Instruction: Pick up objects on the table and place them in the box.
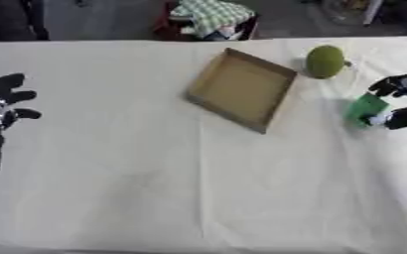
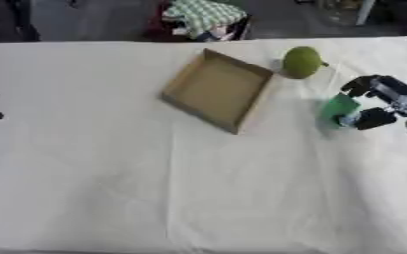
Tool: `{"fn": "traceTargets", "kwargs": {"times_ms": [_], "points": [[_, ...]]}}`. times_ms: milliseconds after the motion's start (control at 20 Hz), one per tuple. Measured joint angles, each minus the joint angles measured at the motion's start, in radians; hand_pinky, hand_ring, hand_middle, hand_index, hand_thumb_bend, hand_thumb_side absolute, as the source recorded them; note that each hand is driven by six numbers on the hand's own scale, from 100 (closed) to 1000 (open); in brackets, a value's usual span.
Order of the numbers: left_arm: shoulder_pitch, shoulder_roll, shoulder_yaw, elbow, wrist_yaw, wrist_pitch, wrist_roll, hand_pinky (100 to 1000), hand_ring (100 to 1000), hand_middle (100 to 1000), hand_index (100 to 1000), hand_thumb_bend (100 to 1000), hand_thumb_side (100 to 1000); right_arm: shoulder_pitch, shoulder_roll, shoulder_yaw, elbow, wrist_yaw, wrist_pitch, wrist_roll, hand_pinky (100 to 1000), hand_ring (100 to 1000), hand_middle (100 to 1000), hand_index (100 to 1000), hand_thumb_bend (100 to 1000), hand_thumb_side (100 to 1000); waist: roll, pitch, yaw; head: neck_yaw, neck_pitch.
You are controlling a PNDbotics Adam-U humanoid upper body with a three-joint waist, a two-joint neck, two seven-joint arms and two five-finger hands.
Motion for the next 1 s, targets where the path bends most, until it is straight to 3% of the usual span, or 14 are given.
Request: {"fn": "traceTargets", "kwargs": {"times_ms": [600,800,1000], "points": [[0.000,0.000,0.000,0.000,0.001,-0.001,-0.001,599,737,793,735,149,629,-0.008,0.016,0.006,0.003,0.022,-0.009,-0.032,794,723,528,760,303,125,0.000,0.000,0.003,0.001,0.000],[0.000,0.000,0.000,0.000,0.001,-0.001,-0.001,598,737,793,735,147,634,-0.017,0.016,0.006,-0.036,0.022,-0.008,-0.075,779,701,506,740,229,100,0.000,0.000,0.003,0.005,0.000],[0.000,0.000,0.000,0.000,0.001,-0.001,-0.001,598,737,793,734,146,634,-0.033,0.015,0.020,-0.101,0.013,-0.012,-0.092,779,696,502,736,223,100,0.000,0.000,0.003,0.005,0.001]]}}
